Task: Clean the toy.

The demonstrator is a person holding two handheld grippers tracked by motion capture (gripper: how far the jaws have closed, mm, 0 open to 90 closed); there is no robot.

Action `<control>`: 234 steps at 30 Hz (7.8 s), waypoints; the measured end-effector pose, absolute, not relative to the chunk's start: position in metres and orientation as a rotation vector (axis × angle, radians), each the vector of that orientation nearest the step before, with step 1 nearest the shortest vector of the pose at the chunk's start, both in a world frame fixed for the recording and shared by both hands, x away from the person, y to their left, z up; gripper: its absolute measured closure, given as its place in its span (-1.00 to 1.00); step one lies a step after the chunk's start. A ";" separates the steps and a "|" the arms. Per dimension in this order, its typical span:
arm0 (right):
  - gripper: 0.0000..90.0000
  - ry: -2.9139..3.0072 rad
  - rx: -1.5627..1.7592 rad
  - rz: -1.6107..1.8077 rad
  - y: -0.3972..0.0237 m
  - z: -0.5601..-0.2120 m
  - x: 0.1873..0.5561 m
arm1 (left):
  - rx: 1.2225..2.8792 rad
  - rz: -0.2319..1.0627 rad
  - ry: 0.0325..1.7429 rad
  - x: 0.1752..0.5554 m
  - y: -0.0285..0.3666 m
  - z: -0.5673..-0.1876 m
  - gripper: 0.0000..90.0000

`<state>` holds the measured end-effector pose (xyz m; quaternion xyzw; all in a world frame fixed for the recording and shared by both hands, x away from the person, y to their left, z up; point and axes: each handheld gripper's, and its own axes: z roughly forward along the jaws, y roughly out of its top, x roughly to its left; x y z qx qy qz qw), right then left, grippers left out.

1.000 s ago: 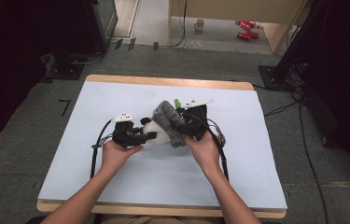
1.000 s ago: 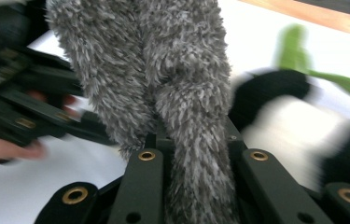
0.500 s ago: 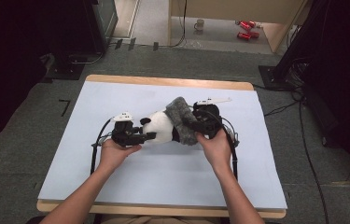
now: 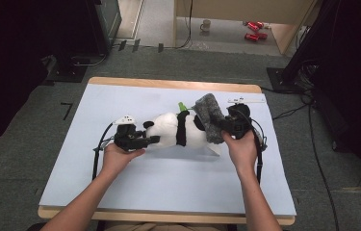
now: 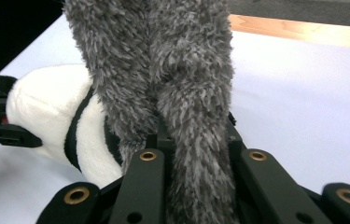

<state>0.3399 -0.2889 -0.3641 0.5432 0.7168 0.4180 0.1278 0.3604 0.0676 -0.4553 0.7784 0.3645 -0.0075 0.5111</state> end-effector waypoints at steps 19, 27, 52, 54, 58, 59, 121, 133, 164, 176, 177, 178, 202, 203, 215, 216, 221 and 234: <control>0.73 2.257 1.419 1.361 -0.215 -0.345 0.335 | 1.863 0.038 0.887 0.345 0.061 -0.452 0.22; 0.72 2.342 1.389 1.391 -0.180 -0.351 0.336 | 1.864 0.074 0.894 0.335 0.055 -0.449 0.21; 0.72 2.284 1.493 1.272 -0.218 -0.370 0.346 | 1.899 0.004 0.862 0.355 0.071 -0.453 0.23; 0.72 2.260 1.499 1.270 -0.222 -0.368 0.345 | 1.899 -0.015 0.867 0.357 0.072 -0.453 0.23; 0.72 2.215 1.535 1.274 -0.238 -0.366 0.343 | 1.904 -0.027 0.857 0.361 0.072 -0.452 0.23; 0.72 2.210 1.538 1.270 -0.241 -0.366 0.343 | 1.906 -0.028 0.858 0.362 0.072 -0.452 0.23; 0.67 2.114 1.521 1.271 -0.263 -0.371 0.344 | 1.950 0.060 0.731 0.361 0.098 -0.460 -0.18; 0.67 2.107 1.523 1.280 -0.262 -0.372 0.345 | 1.968 0.124 0.705 0.363 0.080 -0.477 -0.42; 0.71 2.293 1.442 1.447 -0.191 -0.369 0.323 | 1.893 -0.052 0.789 0.345 0.057 -0.460 0.47; 0.71 2.286 1.396 1.240 -0.194 -0.388 0.329 | 1.941 -0.022 0.867 0.353 0.059 -0.466 0.47; 0.72 2.281 1.403 1.228 -0.198 -0.388 0.330 | 1.939 -0.022 0.865 0.353 0.059 -0.467 0.47; 0.72 2.274 1.414 1.231 -0.200 -0.388 0.330 | 1.935 -0.023 0.861 0.354 0.059 -0.467 0.47; 0.73 2.082 1.565 1.286 -0.269 -0.375 0.334 | 1.932 -0.059 0.860 0.367 0.065 -0.470 0.47; 0.73 2.073 1.577 1.284 -0.272 -0.375 0.334 | 1.938 -0.059 0.860 0.368 0.065 -0.469 0.47; 0.73 2.008 1.626 1.240 -0.292 -0.380 0.335 | 1.951 -0.067 0.864 0.371 0.065 -0.468 0.47; 0.73 1.999 1.631 1.223 -0.294 -0.380 0.335 | 1.952 -0.067 0.864 0.371 0.065 -0.468 0.47; 0.73 1.996 1.683 1.296 -0.306 -0.377 0.335 | 1.947 -0.070 0.874 0.371 0.065 -0.469 0.47; 0.73 2.148 1.458 1.380 -0.242 -0.351 0.329 | 1.956 -0.058 0.879 0.365 0.063 -0.466 0.46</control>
